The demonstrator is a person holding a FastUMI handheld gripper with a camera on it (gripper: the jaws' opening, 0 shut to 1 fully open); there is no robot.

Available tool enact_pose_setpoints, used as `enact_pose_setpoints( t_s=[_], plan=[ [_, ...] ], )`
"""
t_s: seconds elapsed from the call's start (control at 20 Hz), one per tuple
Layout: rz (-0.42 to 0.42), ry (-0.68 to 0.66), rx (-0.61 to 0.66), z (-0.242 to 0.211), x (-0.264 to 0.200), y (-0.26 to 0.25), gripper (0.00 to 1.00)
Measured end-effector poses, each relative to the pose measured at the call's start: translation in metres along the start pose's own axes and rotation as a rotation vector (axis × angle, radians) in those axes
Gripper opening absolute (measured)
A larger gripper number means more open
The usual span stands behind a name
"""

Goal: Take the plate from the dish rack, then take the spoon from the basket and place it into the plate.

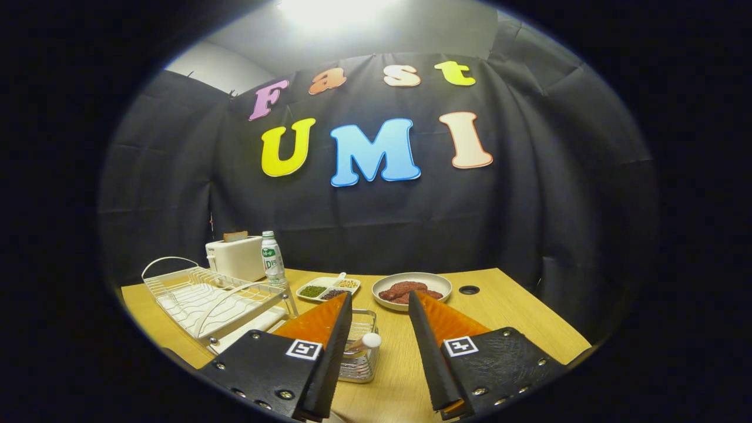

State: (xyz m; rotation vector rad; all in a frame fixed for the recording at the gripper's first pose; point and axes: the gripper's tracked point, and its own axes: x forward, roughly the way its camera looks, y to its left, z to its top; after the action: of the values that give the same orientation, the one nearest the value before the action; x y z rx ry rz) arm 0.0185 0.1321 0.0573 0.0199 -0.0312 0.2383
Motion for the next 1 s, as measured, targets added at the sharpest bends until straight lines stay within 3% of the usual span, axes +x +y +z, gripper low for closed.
enact_pose_setpoints(
  t_s=[0.25,0.3,0.35,0.4,0.45,1.0],
  plan=[
    [-0.006,0.022,-0.024,-0.007,0.009,0.002,0.56],
    [-0.016,0.030,-0.042,-0.009,0.011,0.001,0.48],
    [0.004,0.025,-0.023,-0.007,0.013,0.006,0.20],
    [0.014,0.027,-0.004,-0.003,0.011,0.013,0.20],
    [0.016,0.031,-0.008,-0.001,0.012,0.014,0.09],
    [-0.025,0.051,-0.060,0.079,-0.018,0.025,0.09]
  ],
)
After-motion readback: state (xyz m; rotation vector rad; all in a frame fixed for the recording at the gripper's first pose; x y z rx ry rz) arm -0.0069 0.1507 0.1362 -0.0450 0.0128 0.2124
